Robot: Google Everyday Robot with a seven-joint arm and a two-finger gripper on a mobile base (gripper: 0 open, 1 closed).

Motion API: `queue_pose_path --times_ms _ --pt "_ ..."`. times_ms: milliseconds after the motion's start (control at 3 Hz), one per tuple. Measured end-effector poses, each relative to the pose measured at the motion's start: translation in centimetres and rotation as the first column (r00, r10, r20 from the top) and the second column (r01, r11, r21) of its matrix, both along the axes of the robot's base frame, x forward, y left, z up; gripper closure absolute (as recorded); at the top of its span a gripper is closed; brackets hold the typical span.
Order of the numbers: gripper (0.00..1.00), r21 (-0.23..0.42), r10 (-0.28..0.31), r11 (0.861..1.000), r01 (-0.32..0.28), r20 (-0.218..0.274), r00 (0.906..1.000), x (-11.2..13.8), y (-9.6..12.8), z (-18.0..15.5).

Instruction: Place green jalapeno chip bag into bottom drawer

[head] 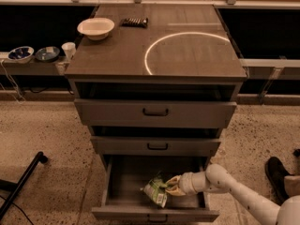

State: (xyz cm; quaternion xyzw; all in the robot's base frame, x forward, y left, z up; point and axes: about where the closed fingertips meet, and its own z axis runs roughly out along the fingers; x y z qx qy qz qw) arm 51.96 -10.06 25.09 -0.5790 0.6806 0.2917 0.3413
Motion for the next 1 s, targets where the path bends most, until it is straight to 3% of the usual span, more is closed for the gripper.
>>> queue_pose_path --times_ms 333,667,1000 --pt "0.11 0.007 -0.007 1.000 0.007 -0.002 1.0000 -0.09 0.24 -0.26" --pt "0.00 0.007 -0.007 1.000 0.007 -0.002 1.0000 -0.09 0.24 -0.26" --pt "0.00 0.007 -0.007 1.000 0.007 -0.002 1.0000 -0.10 0.25 -0.26"
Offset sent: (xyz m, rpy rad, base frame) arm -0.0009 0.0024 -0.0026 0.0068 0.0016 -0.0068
